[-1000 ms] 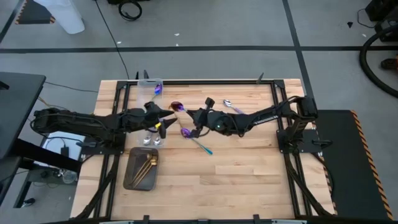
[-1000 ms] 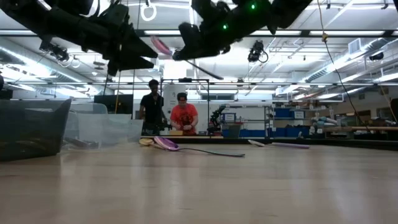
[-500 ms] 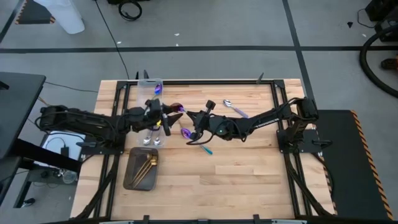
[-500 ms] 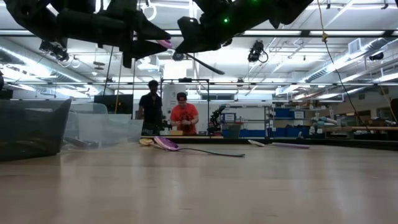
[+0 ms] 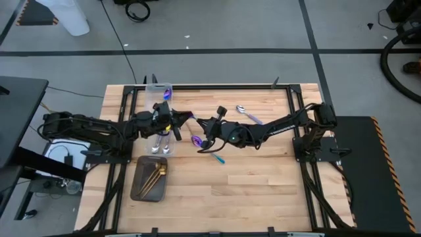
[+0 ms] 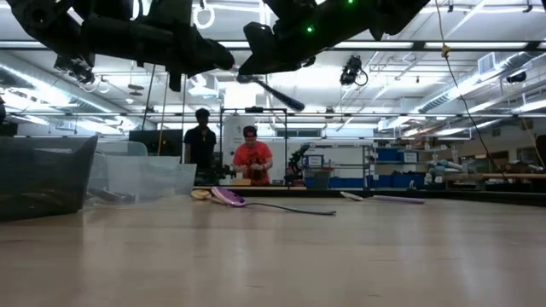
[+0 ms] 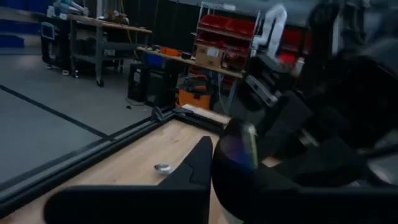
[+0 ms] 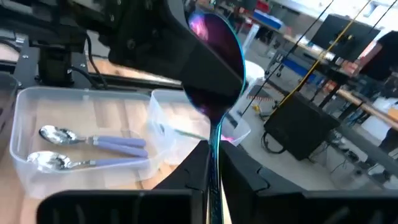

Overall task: Sort silverware by color (type)
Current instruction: Put the purple spoon into the top transparent bin

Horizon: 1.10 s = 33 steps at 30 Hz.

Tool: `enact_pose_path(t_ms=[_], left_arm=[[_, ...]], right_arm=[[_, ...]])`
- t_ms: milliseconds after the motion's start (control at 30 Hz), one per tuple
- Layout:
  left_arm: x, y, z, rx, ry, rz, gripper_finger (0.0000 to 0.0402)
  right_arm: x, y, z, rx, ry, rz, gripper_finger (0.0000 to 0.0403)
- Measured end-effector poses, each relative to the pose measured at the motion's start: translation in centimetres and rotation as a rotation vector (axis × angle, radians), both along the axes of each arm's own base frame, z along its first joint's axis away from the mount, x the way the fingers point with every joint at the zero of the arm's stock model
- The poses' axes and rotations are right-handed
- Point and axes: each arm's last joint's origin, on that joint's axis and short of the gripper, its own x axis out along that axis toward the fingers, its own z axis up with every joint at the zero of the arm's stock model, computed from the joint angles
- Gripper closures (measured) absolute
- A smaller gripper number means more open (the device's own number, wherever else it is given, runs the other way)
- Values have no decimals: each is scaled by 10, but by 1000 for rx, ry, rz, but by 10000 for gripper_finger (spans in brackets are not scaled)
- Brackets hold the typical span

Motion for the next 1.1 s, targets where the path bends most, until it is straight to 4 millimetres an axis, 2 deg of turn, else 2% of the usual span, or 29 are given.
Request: enact_pose_path(t_ms=[233, 433, 533, 800, 867, 1100], left_arm=[[-4, 1, -6, 2, 146, 16, 379], [-9, 6, 13, -16, 292, 38, 379], [-11, 6, 19, -11, 398, 34, 379], [-15, 25, 58, 19, 606, 159, 379], [-17, 31, 71, 26, 613, 186, 379], [-16, 62, 97, 38, 716, 285, 379]], right_arm=[[-1, 0, -8, 48, 59, 25, 275], [-3, 2, -12, 38, 109, -4, 234], [-5, 1, -14, 11, 138, -45, 228], [-6, -11, -17, 17, 177, -74, 231], [-6, -13, -18, 28, 178, -69, 231], [-6, -19, -20, 72, 183, -32, 233]])
